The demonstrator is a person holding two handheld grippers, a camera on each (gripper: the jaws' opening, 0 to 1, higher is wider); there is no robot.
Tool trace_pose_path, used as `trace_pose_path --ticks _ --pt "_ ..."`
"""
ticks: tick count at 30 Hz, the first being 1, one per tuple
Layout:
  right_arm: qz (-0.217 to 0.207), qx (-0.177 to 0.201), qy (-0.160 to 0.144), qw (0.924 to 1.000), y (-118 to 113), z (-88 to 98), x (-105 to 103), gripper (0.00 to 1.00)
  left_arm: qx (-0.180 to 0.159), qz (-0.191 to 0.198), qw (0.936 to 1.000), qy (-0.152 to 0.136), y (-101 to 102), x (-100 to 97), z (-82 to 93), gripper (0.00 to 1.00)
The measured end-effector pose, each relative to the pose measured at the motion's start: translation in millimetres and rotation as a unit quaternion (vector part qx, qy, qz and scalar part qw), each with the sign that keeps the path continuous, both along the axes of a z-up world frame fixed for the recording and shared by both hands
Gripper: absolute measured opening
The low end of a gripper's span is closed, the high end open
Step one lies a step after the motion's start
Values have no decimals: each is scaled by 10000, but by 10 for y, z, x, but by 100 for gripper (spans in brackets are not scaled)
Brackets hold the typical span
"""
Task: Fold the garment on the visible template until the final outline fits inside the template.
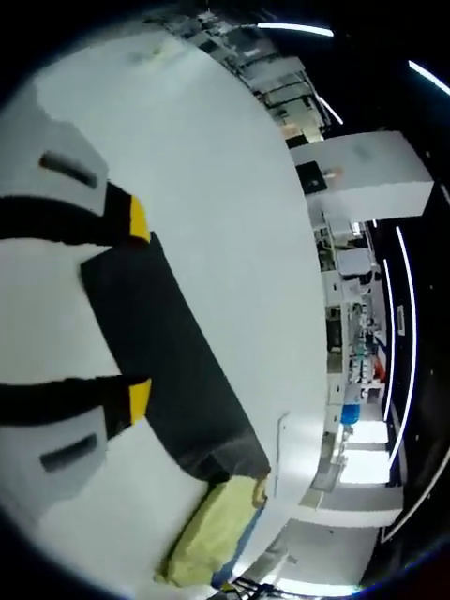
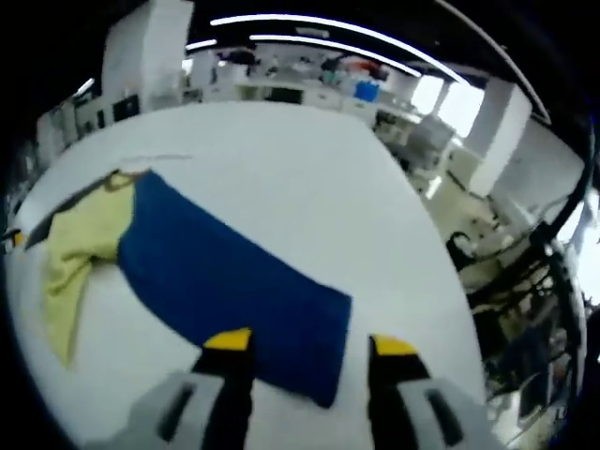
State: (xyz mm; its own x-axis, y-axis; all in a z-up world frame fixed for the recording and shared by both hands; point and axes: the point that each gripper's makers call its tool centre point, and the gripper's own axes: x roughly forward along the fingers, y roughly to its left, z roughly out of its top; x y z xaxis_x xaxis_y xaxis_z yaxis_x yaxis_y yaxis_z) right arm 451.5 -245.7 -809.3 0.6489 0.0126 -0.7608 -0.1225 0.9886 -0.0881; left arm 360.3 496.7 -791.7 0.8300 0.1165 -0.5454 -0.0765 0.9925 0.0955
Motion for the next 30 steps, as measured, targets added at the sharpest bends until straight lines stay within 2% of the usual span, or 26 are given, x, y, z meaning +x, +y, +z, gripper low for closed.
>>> trace_pose_path --ticks 1,4,5,8,11,15,18,22,24,30 --pt "40 139 6 9999 43 19 12 52 -51 -67 10000 -49 -32 7 20 67" --pt "307 219 31 9993 210 108 -39 59 -81 -256 9992 -303 -164 18 113 82" --pt "403 259 49 9988 294 139 -75 61 -76 -308 9990 -301 -208 1 122 86" --pt "804 552 -89 9952 633 271 -113 68 -203 -548 9979 -280 -367 -28 124 92" --pt "1243 663 -178 9899 926 364 -118 75 -312 -791 9958 -329 -526 -48 150 97" --pt "1916 903 -193 9771 1378 474 -170 80 -332 -1121 9925 -366 -768 -122 196 99" --pt "2343 1029 -225 9664 1721 562 -246 84 -523 -1266 9895 -451 -934 -187 265 99" --pt "2863 1133 -198 9512 2162 641 -363 89 -474 -1467 9872 -404 -1063 -281 295 99" --pt "3086 1134 -200 9442 2342 660 -406 89 -554 -1499 9864 -394 -1097 -322 300 99" --pt "3668 1207 -100 9224 2784 670 -540 89 -761 -1691 9816 -449 -1242 -425 369 99"
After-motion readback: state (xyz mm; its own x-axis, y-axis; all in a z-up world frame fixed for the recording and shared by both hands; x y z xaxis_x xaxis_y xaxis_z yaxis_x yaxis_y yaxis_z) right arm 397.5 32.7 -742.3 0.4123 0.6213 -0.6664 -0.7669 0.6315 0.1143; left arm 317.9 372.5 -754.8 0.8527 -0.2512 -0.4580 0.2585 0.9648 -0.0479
